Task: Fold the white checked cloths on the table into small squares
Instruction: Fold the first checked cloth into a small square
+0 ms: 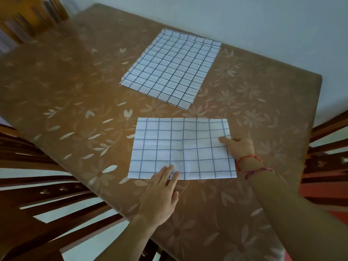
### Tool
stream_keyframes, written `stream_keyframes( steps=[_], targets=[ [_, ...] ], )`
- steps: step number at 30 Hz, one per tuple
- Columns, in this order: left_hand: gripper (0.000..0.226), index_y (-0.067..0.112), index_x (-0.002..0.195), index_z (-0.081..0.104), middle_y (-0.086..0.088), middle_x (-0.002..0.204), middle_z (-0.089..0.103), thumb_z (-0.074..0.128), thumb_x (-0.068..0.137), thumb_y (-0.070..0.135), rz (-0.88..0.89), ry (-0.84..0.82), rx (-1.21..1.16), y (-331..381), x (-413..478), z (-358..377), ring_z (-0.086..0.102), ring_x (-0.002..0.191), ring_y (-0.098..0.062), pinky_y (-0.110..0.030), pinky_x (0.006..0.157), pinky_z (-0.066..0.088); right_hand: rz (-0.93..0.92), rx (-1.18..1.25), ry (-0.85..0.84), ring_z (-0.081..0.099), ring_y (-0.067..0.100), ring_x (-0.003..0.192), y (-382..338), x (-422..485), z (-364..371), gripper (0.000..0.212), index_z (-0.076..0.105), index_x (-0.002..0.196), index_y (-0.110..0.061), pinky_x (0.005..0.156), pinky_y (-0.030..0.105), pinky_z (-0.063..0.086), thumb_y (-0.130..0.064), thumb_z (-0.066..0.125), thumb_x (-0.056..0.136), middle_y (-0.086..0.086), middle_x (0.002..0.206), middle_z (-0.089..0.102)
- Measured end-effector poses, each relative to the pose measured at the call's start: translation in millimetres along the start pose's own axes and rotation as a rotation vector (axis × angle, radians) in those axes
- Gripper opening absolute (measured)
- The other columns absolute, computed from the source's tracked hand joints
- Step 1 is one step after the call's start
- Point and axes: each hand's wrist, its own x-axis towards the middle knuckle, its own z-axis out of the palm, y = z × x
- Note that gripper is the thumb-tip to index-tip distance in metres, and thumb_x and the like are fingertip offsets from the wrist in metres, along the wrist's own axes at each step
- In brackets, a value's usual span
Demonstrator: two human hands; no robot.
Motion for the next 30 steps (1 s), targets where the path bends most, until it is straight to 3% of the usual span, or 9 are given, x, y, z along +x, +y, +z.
stream_keyframes(
  steps=[2,6,12,16,21,23,25,27,30],
  targets=[
    [0.057,0.027,0.151,0.028,0.003,0.162,0.017,0.043,0.098,0.042,0.0,-0.001,-0.003,0.5,0.5,-1.6,0.016,0.149,-0.017,-0.042,0.116,0.029,-0.016,-0.01,0.027,0.065,0.033,0.074,-0.1,-1.8,-3.2,0.033,0.067,0.071,0.001,0.074,0.04,0.056,-0.03,0.078,0.072,0.021,0.075,0.067],
    [0.058,0.019,0.148,0.036,-0.003,0.16,0.025,0.052,0.095,0.036,0.026,0.011,-0.004,-0.2,2.6,-8.0,0.024,0.146,-0.021,-0.042,0.115,0.031,-0.027,0.045,0.011,0.061,0.011,0.063,1.9,-12.7,-11.8,0.017,0.066,0.065,-0.018,0.064,0.025,0.053,-0.022,0.079,0.075,-0.003,0.068,0.066],
    [0.07,0.01,0.15,0.031,-0.007,0.157,0.03,0.06,0.091,0.034,0.019,0.043,0.027,9.6,17.7,-24.4,0.026,0.146,-0.021,-0.043,0.115,0.032,0.067,0.198,0.153,0.057,0.021,0.066,23.2,-35.5,-25.2,0.03,0.057,0.058,-0.011,0.073,0.037,0.054,-0.024,0.079,0.075,0.003,0.062,0.058],
    [0.075,0.01,0.15,0.032,-0.006,0.155,0.034,0.064,0.088,0.038,0.067,0.046,0.008,41.1,14.7,-28.9,0.032,0.143,-0.02,-0.035,0.11,0.04,0.136,0.257,0.205,0.055,0.02,0.063,36.4,-65.2,-31.4,0.029,0.058,0.059,-0.011,0.06,0.029,0.049,-0.023,0.074,0.079,0.003,0.062,0.057],
    [0.074,0.006,0.149,0.032,-0.012,0.156,0.03,0.063,0.09,0.039,0.078,0.013,0.015,63.5,4.4,-24.8,0.03,0.144,-0.027,-0.038,0.114,0.029,0.275,0.411,0.214,0.052,0.019,0.063,47.2,-100.4,-34.8,0.018,0.06,0.075,-0.003,0.057,0.027,0.045,-0.017,0.069,0.08,0.004,0.068,0.055],
    [0.071,0.006,0.148,0.034,-0.014,0.154,0.032,0.063,0.09,0.036,0.064,-0.012,-0.009,64.7,0.7,-20.3,0.031,0.143,-0.029,-0.041,0.114,0.035,0.359,0.464,0.172,0.053,0.021,0.065,55.4,-111.9,-32.7,0.019,0.057,0.07,-0.002,0.064,0.033,0.048,-0.016,0.067,0.078,0.007,0.071,0.055],
    [0.072,0.005,0.145,0.038,-0.016,0.148,0.04,0.069,0.085,0.029,0.067,-0.032,-0.028,63.1,-4.7,-18.5,0.037,0.139,-0.029,-0.042,0.105,0.045,0.41,0.581,0.077,0.056,0.024,0.064,61.9,-127.7,-28.1,0.011,0.061,0.081,0.0,0.06,0.028,0.052,-0.01,0.064,0.078,0.01,0.075,0.057],
    [0.074,0.005,0.143,0.042,-0.017,0.142,0.046,0.074,0.078,0.02,0.069,-0.033,-0.016,59.2,-11.0,-17.5,0.042,0.135,-0.03,-0.04,0.102,0.048,0.414,0.751,-0.028,0.062,0.028,0.068,69.9,-139.1,-23.7,0.023,0.061,0.102,0.0,0.068,0.038,0.056,-0.006,0.062,0.079,0.015,0.083,0.062],
    [0.07,0.007,0.139,0.049,-0.018,0.136,0.052,0.075,0.075,0.014,0.06,-0.009,0.025,52.4,-20.3,-18.9,0.05,0.127,-0.032,-0.041,0.098,0.051,0.371,0.797,-0.19,0.065,0.033,0.072,76.2,-152.0,-22.8,0.027,0.058,0.108,-0.001,0.076,0.052,0.056,-0.003,0.059,0.081,0.021,0.091,0.066]
  ],
)
